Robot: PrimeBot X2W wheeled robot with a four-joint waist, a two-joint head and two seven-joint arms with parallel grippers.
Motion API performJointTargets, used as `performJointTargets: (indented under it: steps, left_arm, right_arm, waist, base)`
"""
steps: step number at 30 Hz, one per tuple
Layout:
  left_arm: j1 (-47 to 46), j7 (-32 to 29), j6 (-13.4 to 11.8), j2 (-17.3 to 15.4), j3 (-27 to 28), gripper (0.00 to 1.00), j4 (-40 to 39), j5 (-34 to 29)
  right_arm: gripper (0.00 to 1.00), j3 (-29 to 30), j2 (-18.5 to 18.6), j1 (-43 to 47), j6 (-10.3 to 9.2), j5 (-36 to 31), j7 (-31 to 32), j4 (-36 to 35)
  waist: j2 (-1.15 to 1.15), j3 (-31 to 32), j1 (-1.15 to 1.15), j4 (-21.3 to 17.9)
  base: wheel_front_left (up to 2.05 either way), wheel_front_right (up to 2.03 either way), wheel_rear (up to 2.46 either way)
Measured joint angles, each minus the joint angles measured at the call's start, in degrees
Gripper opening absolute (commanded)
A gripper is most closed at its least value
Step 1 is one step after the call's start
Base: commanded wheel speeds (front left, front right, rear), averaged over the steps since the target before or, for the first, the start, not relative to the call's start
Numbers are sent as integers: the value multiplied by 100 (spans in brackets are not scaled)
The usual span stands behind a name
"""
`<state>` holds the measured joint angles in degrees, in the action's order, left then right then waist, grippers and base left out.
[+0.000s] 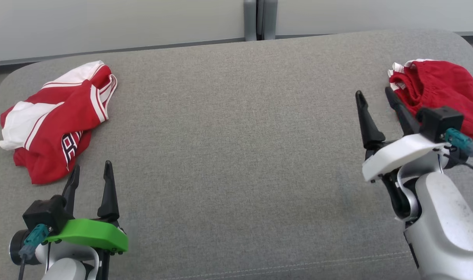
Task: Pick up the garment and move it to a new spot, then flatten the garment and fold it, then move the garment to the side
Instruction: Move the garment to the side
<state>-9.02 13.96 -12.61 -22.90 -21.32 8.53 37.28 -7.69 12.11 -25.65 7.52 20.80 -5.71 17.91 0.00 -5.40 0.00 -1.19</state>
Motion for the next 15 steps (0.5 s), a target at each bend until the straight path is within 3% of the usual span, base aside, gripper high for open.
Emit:
performJointTargets:
  steps: [7, 15]
  left_arm:
    - [267, 31, -2, 59, 78, 100, 30, 91]
    - [515, 67, 0, 186, 19, 100, 59, 99]
  right_arm:
    - [100, 333, -590, 772, -2, -547, 86, -680]
    - [100, 546, -839, 1403, -3, -955, 191, -1012]
  waist:
    - [0, 160, 0, 75]
    - [0, 306, 0, 201]
  base:
    - [0, 0, 0]
    - [0, 0, 0]
